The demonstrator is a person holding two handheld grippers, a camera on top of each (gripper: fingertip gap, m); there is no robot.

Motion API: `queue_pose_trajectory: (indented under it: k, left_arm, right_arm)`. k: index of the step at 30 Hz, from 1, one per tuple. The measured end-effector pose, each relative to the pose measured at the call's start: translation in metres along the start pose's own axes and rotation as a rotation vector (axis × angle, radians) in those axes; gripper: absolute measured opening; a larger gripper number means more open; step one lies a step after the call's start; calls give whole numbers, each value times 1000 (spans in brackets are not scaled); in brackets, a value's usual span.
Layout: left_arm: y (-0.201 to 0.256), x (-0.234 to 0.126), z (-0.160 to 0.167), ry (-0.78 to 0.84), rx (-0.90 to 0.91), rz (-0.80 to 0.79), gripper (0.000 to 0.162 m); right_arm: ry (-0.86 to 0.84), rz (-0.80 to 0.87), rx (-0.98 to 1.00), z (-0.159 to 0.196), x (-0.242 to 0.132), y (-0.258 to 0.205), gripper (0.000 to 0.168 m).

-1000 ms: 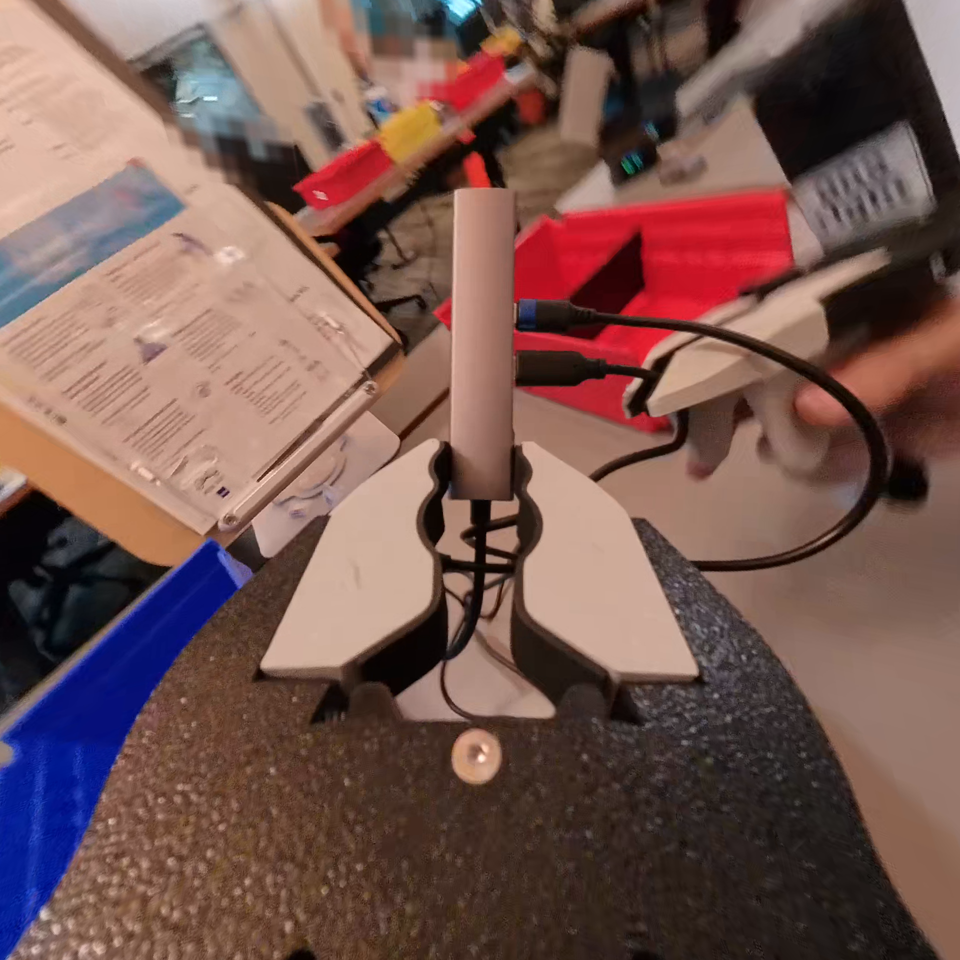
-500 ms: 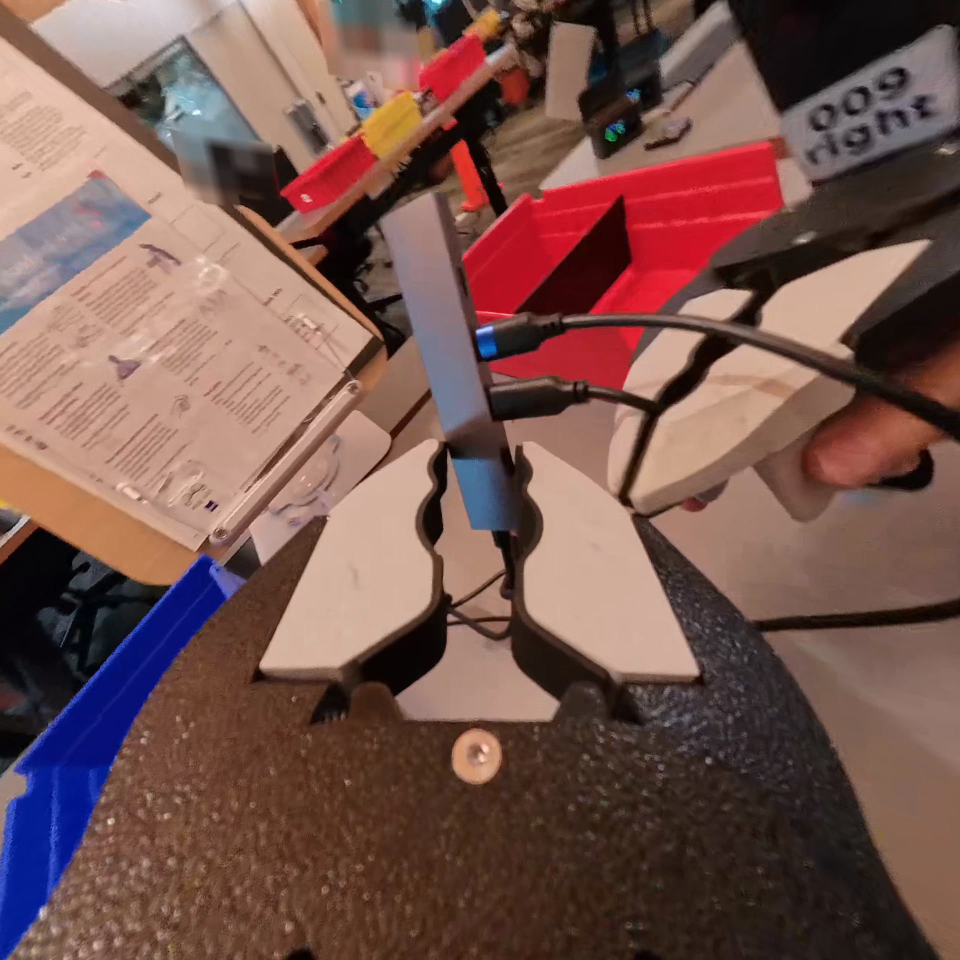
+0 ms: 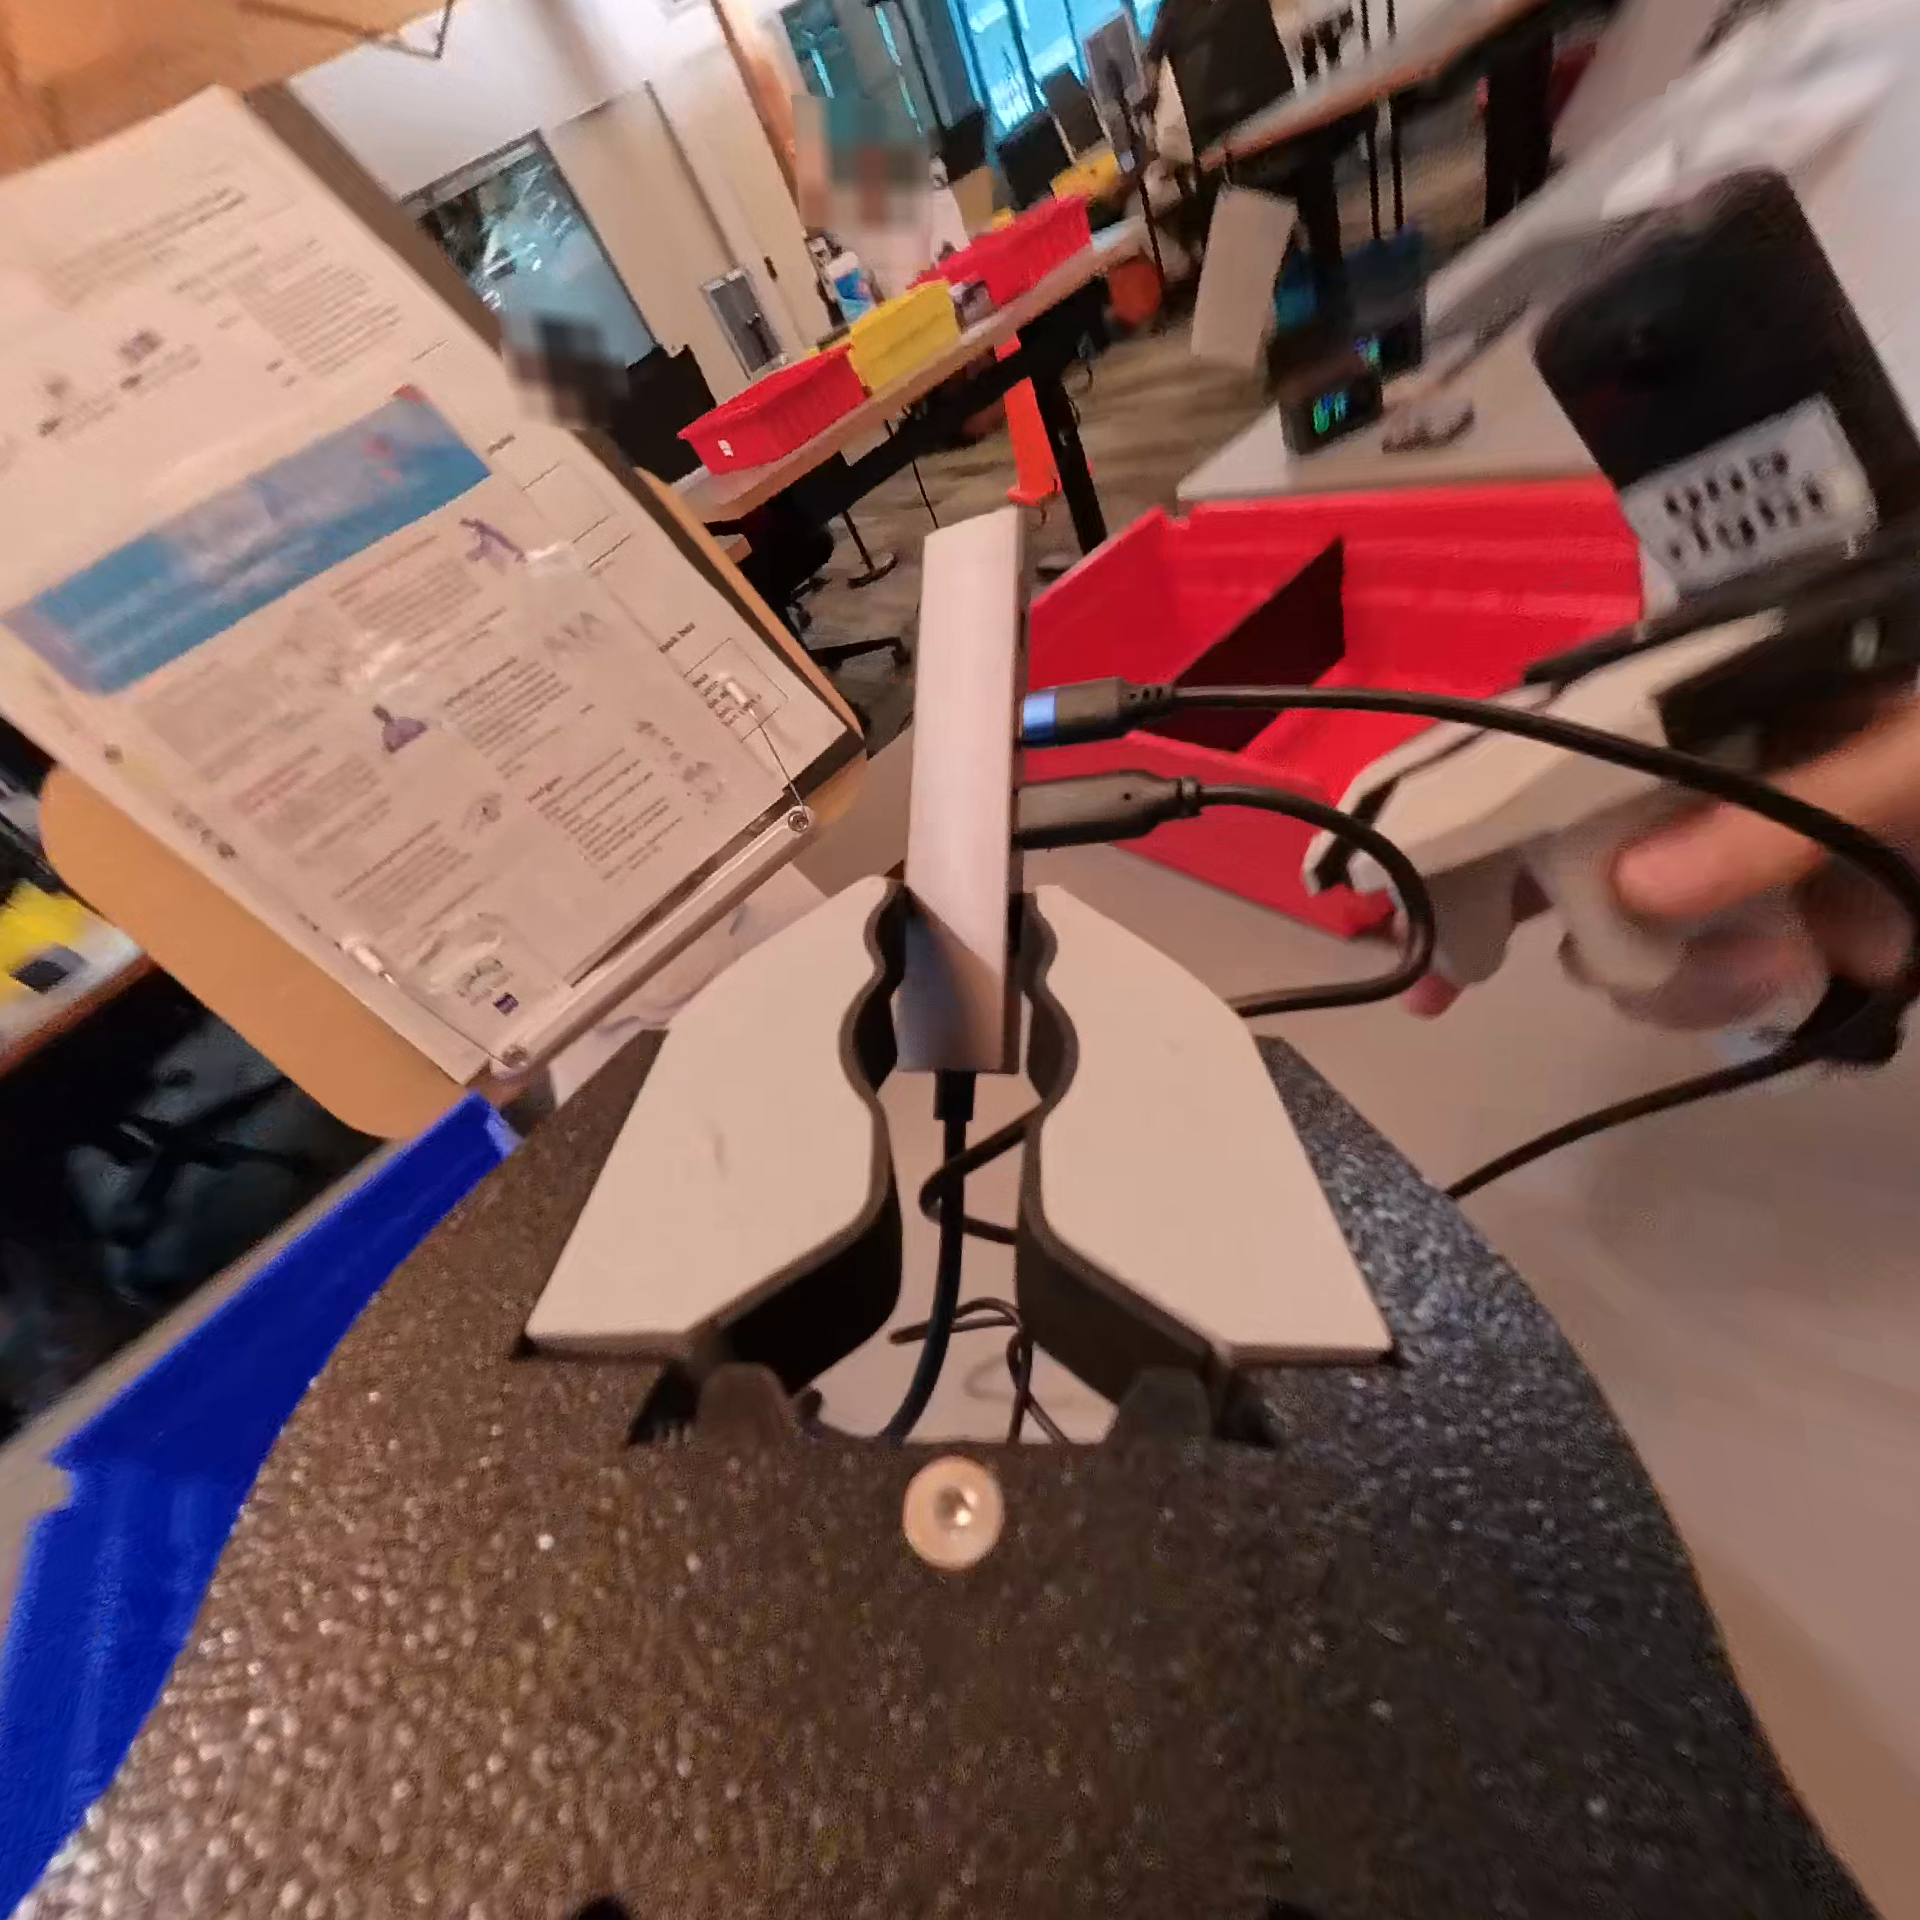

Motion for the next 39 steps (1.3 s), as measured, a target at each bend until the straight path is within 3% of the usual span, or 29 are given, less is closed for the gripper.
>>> queue_pose_trajectory:
  k: [1, 2, 4, 8, 10, 12, 16, 19, 22, 25, 27, 29, 32, 34, 37, 39]
  left_arm:
    - [-4, -1, -2, 13, -69, 18, 20]
    - [-4, -2, -5, 30, -143, 50, 20]
    - [-2, -2, -10, 74, -289, 131, 20]
    - [4, -2, -13, 125, -531, 250, 20]
    - [4, -2, -11, 143, -615, 275, 19]
    - [4, -4, -12, 174, -700, 319, 20]
    - [9, -8, -20, 258, -905, 488, 20]
    - [15, -15, -28, 324, -1015, 631, 20]
    - [18, -19, -32, 362, -1053, 689, 20]
    - [24, -24, -44, 411, -1086, 793, 20]
    - [28, -20, -45, 397, -1039, 754, 20]
    - [20, -12, -40, 367, -959, 591, 20]
    - [-5, -7, -30, 300, -738, 305, 19]
    - [-22, -7, -26, 254, -604, 135, 19]
    - [-35, -9, -33, 228, -437, -47, 11]
    - [-37, -11, -45, 252, -349, -121, 10]
  right_arm:
    - [31, -6, -10, -1, 3, -3, 31]
    - [39, -58, -5, 1, 7, -10, 37]
    - [7, -128, 10, 8, 20, -21, 32]
    - [90, -40, -118, 3, 33, -29, 30]
    - [35, 93, -206, 7, 34, -20, 28]
    - [-73, 181, -310, 16, 33, -8, 39]
    - [-166, 233, -395, 30, 35, 3, 32]
    - [-123, 321, -479, 26, 35, 10, 9]
    - [-75, 305, -491, 22, 35, 7, 7]
    - [-188, 322, -529, 38, 43, 12, 5]
    - [-195, 377, -590, 43, 46, 18, 3]
    - [-223, 384, -643, 43, 45, 20, 19]
    - [-150, 523, -755, 12, 26, 16, 43]
    - [-154, 662, -838, -7, 11, 12, 45]
    - [-236, 716, -902, -10, 9, 0, 42]
    - [-222, 615, -858, -1, 25, -12, 43]
Point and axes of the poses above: each gripper's, where its closed fingertips meet, x out along the fingers, z out of its underside, y = z × x across the jaws, the point moved 3 cm from there along -x, back along the fingers, and after that the axes turned 9 degrees about x, right-handed, at the moved point
